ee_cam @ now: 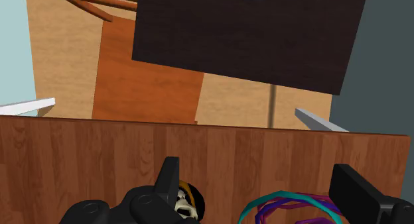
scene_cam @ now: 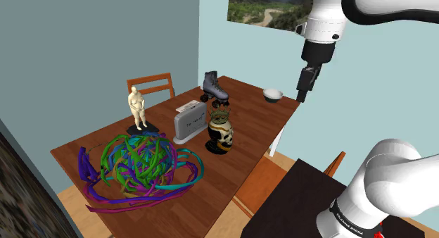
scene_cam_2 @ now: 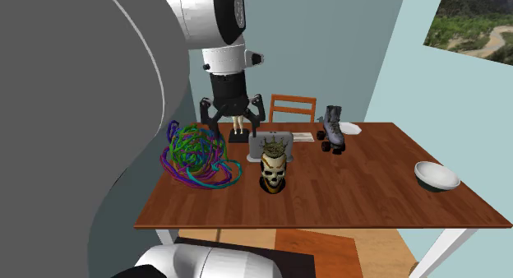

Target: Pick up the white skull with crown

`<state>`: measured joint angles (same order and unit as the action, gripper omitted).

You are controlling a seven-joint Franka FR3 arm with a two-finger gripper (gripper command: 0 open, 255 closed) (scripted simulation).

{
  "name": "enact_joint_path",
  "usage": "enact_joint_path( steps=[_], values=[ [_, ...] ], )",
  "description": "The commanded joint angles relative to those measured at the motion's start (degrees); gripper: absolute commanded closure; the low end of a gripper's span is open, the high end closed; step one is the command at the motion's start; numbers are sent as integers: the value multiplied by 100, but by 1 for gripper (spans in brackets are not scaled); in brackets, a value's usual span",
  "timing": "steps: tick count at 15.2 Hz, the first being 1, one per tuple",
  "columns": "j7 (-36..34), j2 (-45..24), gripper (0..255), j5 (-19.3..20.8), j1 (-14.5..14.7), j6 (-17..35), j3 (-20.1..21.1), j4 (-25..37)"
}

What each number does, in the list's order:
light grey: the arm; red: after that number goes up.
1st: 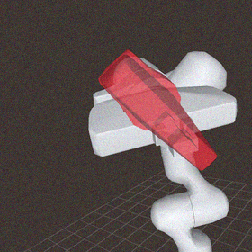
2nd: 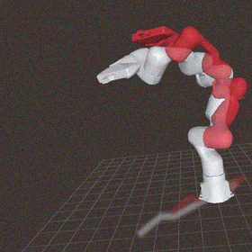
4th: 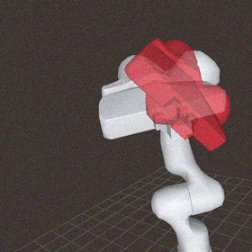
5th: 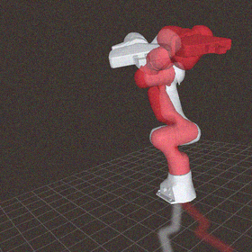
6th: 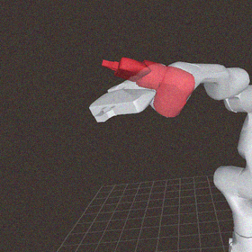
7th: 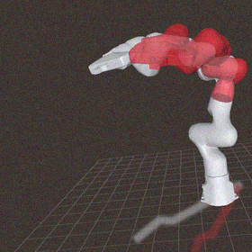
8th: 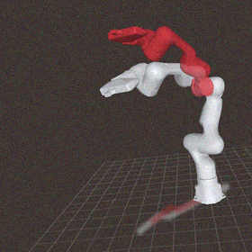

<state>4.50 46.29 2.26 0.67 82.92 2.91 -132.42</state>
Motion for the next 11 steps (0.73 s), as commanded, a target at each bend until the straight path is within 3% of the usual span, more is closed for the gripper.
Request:
enact_joint_path(
  steps=[1,11],
  values=[
    [0,0,0,0,0,0,0,0],
    [564,-1623,0,481,13,1801,-157,-117]
  ],
)
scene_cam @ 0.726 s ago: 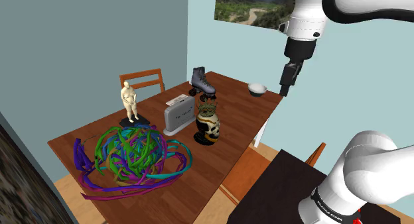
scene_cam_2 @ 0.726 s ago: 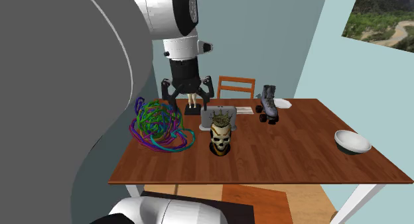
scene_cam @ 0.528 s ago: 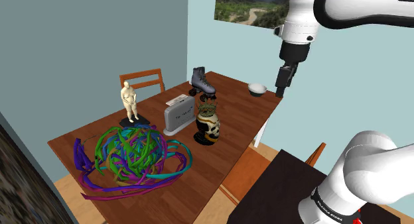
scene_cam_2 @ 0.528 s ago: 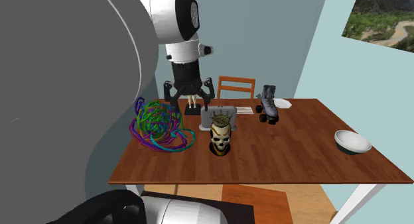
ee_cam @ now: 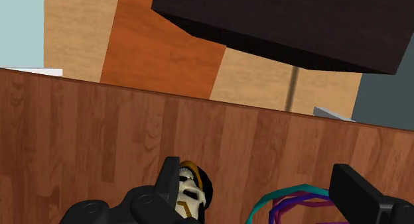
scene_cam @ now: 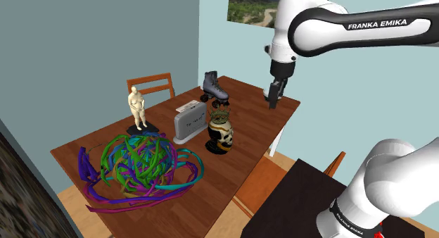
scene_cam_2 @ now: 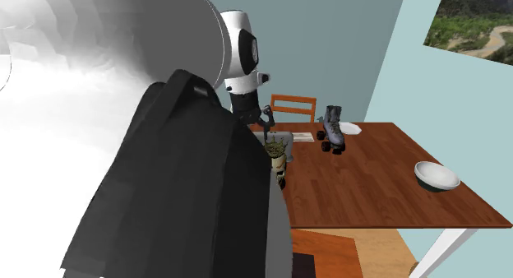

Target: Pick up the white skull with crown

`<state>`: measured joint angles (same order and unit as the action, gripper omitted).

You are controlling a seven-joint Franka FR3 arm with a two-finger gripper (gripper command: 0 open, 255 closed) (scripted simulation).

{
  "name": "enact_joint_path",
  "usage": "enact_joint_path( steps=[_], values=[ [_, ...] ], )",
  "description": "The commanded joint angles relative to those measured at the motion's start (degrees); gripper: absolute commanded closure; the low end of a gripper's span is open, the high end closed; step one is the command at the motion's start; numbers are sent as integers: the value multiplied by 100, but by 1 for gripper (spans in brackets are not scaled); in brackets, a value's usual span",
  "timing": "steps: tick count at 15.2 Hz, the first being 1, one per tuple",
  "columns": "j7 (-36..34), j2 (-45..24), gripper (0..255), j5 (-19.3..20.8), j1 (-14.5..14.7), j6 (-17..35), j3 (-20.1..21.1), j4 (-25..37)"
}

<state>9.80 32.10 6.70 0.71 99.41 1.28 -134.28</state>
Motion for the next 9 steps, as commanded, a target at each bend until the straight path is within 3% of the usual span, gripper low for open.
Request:
enact_joint_path(
  steps=[1,9],
  values=[
    [80,-393,0,83,7,317,-4,102],
    [381,-2008,0,457,-25,1457,-46,640]
  ],
)
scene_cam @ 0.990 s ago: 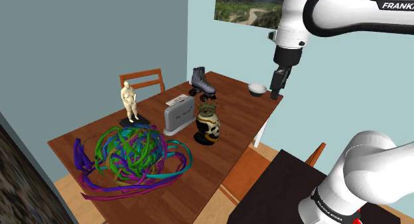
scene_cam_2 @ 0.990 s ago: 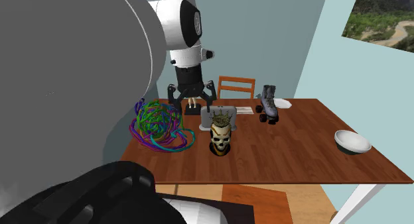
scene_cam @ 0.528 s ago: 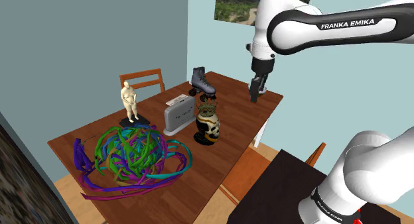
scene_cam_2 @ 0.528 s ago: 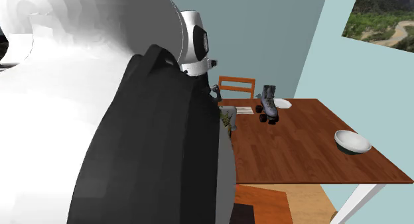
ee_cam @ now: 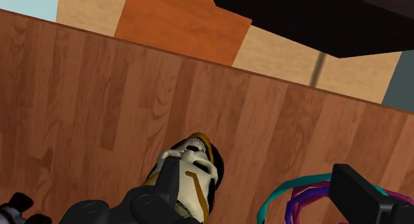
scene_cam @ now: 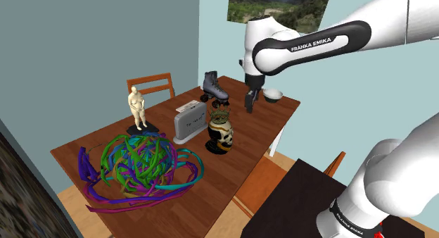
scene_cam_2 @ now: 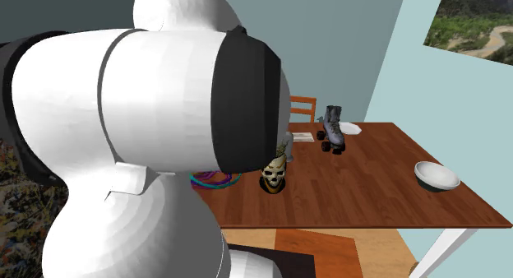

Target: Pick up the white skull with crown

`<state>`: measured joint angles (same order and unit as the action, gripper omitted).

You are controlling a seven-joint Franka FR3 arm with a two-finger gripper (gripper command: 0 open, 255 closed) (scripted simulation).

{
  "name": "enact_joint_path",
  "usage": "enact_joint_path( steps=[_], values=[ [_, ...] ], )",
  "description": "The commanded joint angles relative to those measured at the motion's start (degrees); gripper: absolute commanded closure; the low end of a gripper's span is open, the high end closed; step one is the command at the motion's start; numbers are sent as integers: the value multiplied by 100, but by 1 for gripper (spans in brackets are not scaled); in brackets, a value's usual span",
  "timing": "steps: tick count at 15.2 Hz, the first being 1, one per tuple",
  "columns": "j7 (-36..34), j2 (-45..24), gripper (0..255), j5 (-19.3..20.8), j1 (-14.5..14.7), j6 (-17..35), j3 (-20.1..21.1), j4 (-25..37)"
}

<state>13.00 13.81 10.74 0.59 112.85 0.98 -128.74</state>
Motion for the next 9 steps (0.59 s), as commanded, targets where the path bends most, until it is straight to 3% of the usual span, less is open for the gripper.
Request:
enact_joint_path(
  steps=[1,9],
  values=[
    [91,-390,0,101,-16,230,-17,187],
    [300,-2100,0,497,-22,933,-19,1258]
  ],
)
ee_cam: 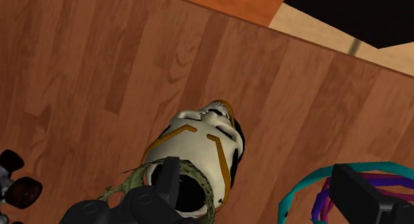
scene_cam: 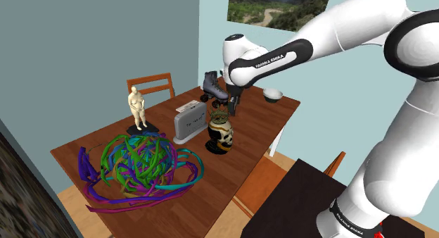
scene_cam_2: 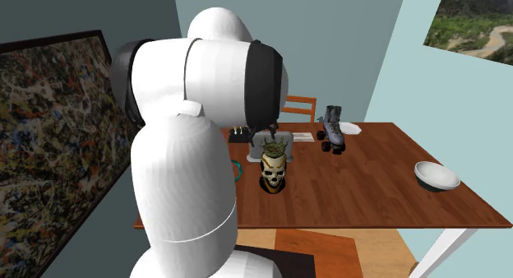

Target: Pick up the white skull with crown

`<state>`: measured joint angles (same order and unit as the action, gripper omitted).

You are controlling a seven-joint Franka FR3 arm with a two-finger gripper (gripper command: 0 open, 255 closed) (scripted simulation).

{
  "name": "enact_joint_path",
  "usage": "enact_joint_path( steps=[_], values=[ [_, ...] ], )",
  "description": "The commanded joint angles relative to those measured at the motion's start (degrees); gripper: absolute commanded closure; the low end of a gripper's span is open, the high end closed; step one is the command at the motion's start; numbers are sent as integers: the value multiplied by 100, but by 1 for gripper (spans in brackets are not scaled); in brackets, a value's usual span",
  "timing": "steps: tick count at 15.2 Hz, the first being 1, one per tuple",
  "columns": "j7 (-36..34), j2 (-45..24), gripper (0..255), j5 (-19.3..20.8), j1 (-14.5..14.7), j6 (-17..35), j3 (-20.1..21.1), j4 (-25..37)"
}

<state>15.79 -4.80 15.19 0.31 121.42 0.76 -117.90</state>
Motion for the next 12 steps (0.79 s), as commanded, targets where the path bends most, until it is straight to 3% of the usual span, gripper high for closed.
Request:
enact_joint_path(
  steps=[1,9,12],
  values=[
    [46,-455,0,101,9,134,2,341],
    [289,-2198,0,439,82,360,-17,1930],
    [229,-2319,0,475,85,529,-32,1875]
  ],
)
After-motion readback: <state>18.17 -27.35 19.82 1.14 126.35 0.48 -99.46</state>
